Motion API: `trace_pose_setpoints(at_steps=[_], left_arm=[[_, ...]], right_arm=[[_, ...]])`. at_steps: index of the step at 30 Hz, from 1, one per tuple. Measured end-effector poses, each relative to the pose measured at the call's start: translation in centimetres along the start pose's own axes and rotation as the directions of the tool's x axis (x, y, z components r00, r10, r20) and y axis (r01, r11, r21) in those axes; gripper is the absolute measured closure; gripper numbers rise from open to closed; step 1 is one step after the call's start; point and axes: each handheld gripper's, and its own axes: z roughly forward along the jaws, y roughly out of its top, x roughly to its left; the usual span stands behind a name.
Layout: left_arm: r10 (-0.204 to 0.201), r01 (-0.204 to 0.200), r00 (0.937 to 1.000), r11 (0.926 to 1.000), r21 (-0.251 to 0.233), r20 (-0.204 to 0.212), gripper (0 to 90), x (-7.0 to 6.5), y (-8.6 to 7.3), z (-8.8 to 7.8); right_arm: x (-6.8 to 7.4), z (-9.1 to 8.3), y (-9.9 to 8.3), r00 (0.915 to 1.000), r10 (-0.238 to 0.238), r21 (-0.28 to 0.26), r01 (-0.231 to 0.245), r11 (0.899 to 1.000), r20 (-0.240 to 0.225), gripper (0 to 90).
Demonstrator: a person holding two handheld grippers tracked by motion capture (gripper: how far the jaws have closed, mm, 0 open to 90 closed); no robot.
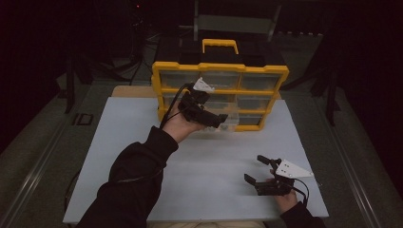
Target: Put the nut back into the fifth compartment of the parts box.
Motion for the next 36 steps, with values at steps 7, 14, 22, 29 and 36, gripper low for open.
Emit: trace_pose_setpoints(at_steps=[7, 14, 22, 29, 36], left_arm=[[0.010, -0.010, 0.9997, 0.9998, -0.018, 0.023, 0.0, 0.0, -1.6, -1.8], [-0.002, 0.004, 0.9992, 0.9987, -0.050, 0.039, 0.0, 0.3, -3.8, -3.6], [0.016, -0.015, 0.9998, 0.9978, -0.065, 0.010, 0.0, 0.6, -6.7, -5.2], [0.024, -0.023, 0.9996, 0.9963, -0.082, 0.014, 0.0, 0.7, -9.5, -6.1], [0.031, -0.029, 0.9993, 0.9952, -0.093, 0.020, 0.0, 0.7, -12.5, -6.5]], right_arm=[[0.0, 0.0, 0.0, 1.0000, -0.001, 0.000, 0.001, 1.000, 0.001, 10.5], [0.0, 0.0, 0.0, 1.0000, -0.001, 0.001, 0.001, 1.000, 0.002, 10.4], [0.1, 0.1, 0.0, 1.0000, -0.005, 0.003, 0.005, 1.000, -0.001, 10.5], [0.1, 0.1, 0.0, 1.0000, -0.007, 0.004, 0.007, 1.000, 0.001, 10.5], [0.2, 0.1, 0.1, 1.0000, -0.007, 0.002, 0.007, 1.000, 0.003, 10.4]])
